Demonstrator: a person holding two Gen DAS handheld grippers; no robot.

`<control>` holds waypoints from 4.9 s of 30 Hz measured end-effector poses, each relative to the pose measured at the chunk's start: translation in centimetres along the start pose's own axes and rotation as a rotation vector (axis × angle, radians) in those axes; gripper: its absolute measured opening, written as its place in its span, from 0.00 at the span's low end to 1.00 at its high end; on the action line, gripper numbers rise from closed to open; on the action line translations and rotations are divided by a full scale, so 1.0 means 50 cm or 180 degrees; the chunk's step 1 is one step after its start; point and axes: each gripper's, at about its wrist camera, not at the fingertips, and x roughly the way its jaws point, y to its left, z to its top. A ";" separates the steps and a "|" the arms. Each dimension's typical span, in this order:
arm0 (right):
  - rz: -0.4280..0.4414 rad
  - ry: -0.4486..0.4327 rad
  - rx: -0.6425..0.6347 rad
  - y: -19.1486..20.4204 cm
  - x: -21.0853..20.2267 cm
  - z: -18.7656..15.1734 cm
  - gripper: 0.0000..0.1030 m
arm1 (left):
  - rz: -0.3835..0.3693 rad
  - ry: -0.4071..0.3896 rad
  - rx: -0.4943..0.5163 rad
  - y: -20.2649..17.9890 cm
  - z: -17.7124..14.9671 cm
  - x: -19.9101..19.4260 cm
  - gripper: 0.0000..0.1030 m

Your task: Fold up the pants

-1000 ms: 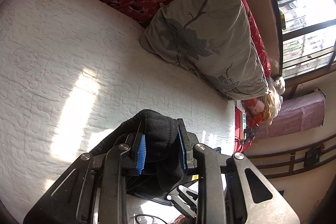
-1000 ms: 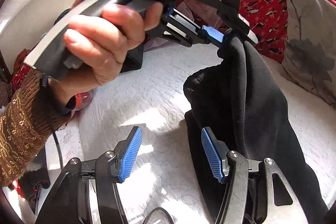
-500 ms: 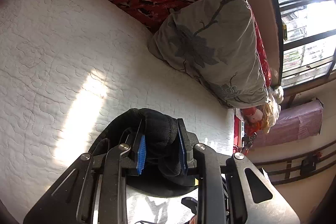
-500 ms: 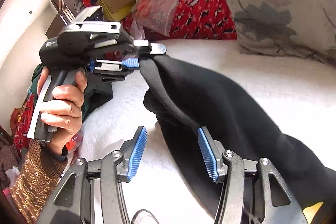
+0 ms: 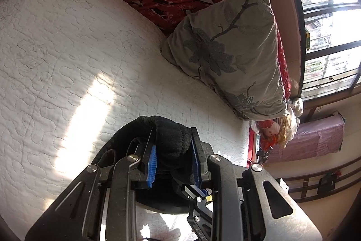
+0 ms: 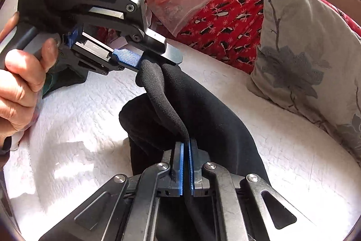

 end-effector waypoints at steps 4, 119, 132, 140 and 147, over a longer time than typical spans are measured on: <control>0.0337 -0.0071 0.0041 0.008 -0.068 0.002 0.03 | -0.0077 -0.0109 0.0334 0.010 -0.033 -0.022 0.22; 0.0328 0.0382 0.2528 -0.513 -0.312 -0.554 0.81 | 0.0627 -0.0276 -0.1380 0.076 -0.290 -0.019 0.50; 0.0997 0.0272 0.3555 -0.567 -0.275 -0.613 0.15 | 0.0328 -0.0330 -0.1657 0.072 -0.301 -0.046 0.13; 0.1441 -0.0476 0.3865 -0.587 -0.348 -0.607 0.14 | 0.0181 -0.0472 -0.1587 0.014 -0.307 -0.094 0.12; 0.1914 -0.0923 0.4326 -0.631 -0.401 -0.632 0.14 | -0.0003 -0.0452 -0.1599 -0.042 -0.338 -0.117 0.12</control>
